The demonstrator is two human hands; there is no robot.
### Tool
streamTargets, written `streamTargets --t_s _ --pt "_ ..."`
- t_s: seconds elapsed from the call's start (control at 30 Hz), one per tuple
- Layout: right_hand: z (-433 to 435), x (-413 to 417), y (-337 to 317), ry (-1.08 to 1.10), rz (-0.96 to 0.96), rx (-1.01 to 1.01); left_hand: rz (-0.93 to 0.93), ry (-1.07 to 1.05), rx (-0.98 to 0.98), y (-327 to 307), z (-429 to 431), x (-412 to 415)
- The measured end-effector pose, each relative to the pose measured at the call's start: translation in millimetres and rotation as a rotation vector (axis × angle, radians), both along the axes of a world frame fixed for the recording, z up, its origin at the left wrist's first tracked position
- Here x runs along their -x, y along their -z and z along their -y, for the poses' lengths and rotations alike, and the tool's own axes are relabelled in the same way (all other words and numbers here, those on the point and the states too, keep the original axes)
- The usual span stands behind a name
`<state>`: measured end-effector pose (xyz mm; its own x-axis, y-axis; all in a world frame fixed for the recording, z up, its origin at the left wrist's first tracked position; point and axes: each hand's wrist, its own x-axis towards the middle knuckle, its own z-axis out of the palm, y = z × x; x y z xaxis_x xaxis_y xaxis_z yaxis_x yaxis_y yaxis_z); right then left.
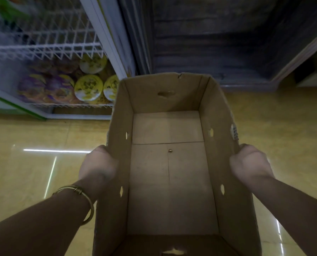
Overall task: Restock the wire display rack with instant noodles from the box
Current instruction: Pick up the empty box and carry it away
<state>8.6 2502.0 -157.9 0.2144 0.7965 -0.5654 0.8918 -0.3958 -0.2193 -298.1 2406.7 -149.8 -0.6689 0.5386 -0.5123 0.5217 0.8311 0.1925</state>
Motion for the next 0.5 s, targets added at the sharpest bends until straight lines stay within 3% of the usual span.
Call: streamTargets --t_s 0.5 --pt "41 -17 -311 0.066 0.0 -0.138 0.125 0.242 -0.148 -286 8 5"
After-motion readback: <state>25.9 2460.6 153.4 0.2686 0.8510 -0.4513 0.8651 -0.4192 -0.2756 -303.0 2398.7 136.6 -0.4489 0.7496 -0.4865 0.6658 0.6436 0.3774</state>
